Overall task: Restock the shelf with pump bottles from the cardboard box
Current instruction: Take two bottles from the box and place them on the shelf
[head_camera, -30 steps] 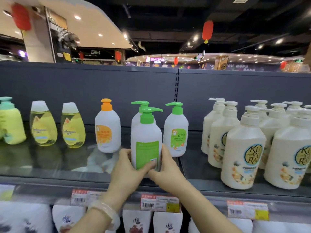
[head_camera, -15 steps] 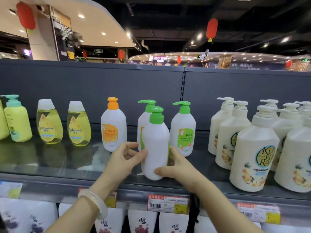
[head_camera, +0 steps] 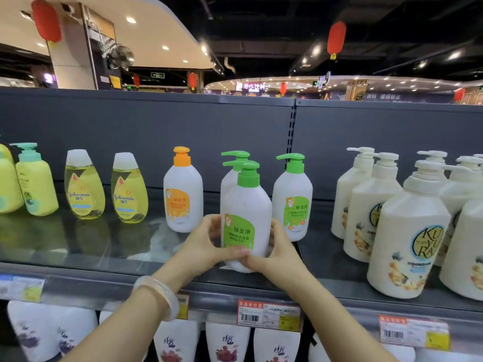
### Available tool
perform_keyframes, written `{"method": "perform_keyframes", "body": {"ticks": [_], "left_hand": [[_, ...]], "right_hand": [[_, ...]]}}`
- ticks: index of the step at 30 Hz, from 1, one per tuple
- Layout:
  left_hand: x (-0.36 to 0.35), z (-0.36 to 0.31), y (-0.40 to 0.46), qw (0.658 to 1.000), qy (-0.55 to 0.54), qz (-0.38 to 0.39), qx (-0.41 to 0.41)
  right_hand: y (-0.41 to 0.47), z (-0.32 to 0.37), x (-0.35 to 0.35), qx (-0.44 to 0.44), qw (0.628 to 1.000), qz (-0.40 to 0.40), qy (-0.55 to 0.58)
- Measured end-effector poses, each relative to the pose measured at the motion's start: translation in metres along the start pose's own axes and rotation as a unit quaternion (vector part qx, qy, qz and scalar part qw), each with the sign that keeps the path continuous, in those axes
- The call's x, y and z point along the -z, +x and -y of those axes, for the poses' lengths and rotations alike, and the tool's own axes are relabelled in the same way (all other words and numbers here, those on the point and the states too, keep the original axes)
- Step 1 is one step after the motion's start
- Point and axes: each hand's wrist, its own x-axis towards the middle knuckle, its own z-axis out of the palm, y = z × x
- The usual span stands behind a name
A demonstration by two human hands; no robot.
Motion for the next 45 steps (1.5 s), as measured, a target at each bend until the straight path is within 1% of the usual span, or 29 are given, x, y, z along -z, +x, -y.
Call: {"method": "perform_keyframes", "body": {"ticks": [2,3,4,6,8,14,22,26,28,30,33,35,41,45], "left_hand": [[-0.002,0.0,0.001,1.0,-0.011,0.01,-0.003],[-0.003,-0.001,0.0,1.0,0.001,0.002,-0.006],[-0.004,-0.001,0.0,1.0,0.017,-0.016,-0.011],[-0.006,-0.002,-0.002,0.997,0.044,-0.061,-0.019],[-0.009,-0.003,-0.004,0.994,0.059,-0.088,-0.021],[-0.013,-0.004,-0.004,0.994,0.056,-0.093,-0.019],[-0.014,0.0,-0.002,0.995,0.059,-0.085,-0.016],[-0.013,0.005,-0.002,0.995,0.04,-0.088,-0.017],[-0.014,0.006,-0.004,0.996,0.025,-0.087,-0.016],[-0.013,0.006,-0.007,0.996,0.021,-0.08,-0.017],[-0.009,0.004,-0.011,0.997,0.029,-0.072,-0.022],[-0.005,0.001,-0.016,0.996,0.04,-0.075,-0.021],[0.005,0.007,-0.038,0.988,0.118,-0.091,-0.034],[0.002,0.009,-0.054,0.98,0.164,-0.091,-0.071]], "right_hand": [[0.0,0.004,-0.009,0.029,0.996,-0.067,-0.052],[0.0,0.005,-0.011,0.033,0.994,-0.081,-0.063],[0.0,0.006,-0.011,0.034,0.994,-0.081,-0.063],[0.0,0.009,-0.008,0.029,0.997,-0.052,-0.047],[0.0,0.009,-0.005,0.028,0.999,-0.025,-0.034],[0.001,0.006,-0.006,0.028,1.0,-0.001,-0.014],[0.001,0.004,-0.008,0.024,0.999,0.001,-0.023],[0.0,0.004,-0.009,0.025,0.999,0.003,-0.039],[-0.002,0.004,-0.012,0.027,0.998,-0.01,-0.052],[-0.004,0.004,-0.017,0.032,0.995,-0.04,-0.081],[-0.009,0.006,-0.019,0.05,0.987,-0.092,-0.124],[-0.018,0.012,-0.017,0.06,0.982,-0.103,-0.146],[-0.042,0.0,-0.02,0.105,0.954,-0.142,-0.241],[-0.05,-0.004,-0.028,0.111,0.949,-0.152,-0.253]]}}
